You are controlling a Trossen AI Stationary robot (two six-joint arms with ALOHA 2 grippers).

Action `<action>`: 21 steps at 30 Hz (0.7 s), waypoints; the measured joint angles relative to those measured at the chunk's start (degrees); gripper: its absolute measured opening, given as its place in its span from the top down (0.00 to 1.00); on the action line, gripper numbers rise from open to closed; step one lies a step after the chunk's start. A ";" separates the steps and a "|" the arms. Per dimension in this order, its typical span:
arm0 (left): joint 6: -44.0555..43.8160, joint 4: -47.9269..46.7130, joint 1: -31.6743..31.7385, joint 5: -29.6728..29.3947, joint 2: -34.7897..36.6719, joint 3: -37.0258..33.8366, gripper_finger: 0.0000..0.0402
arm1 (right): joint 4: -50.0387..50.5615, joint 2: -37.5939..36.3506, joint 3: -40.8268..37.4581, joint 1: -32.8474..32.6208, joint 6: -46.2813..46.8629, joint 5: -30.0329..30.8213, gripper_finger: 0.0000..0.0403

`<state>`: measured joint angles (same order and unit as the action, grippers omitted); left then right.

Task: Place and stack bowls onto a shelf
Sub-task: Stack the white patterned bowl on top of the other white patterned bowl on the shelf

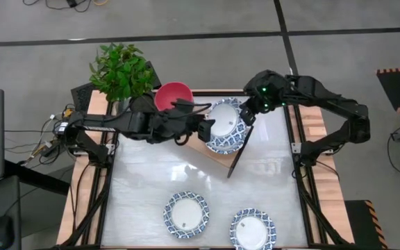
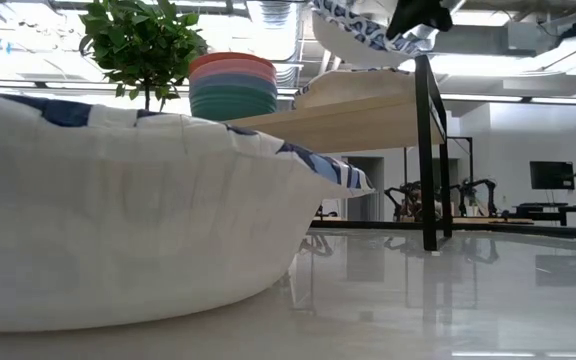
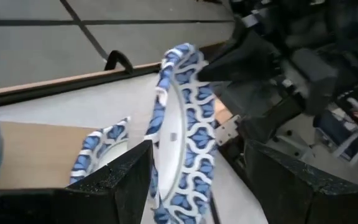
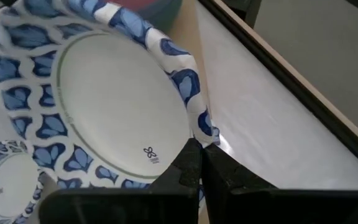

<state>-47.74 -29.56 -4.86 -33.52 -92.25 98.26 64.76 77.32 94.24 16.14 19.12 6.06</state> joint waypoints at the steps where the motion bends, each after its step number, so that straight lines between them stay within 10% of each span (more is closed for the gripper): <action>1: 0.00 -0.54 0.00 -0.18 0.00 0.00 0.41 | -0.09 0.00 0.00 0.00 -0.15 -0.05 0.94; 21: -3.68 -3.67 0.59 0.08 -0.82 -0.04 0.41 | -4.40 -1.92 0.04 0.06 0.94 -0.12 0.93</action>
<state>-51.42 -33.23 -4.27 -33.44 -93.07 98.22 60.36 75.40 94.28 16.21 20.05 5.93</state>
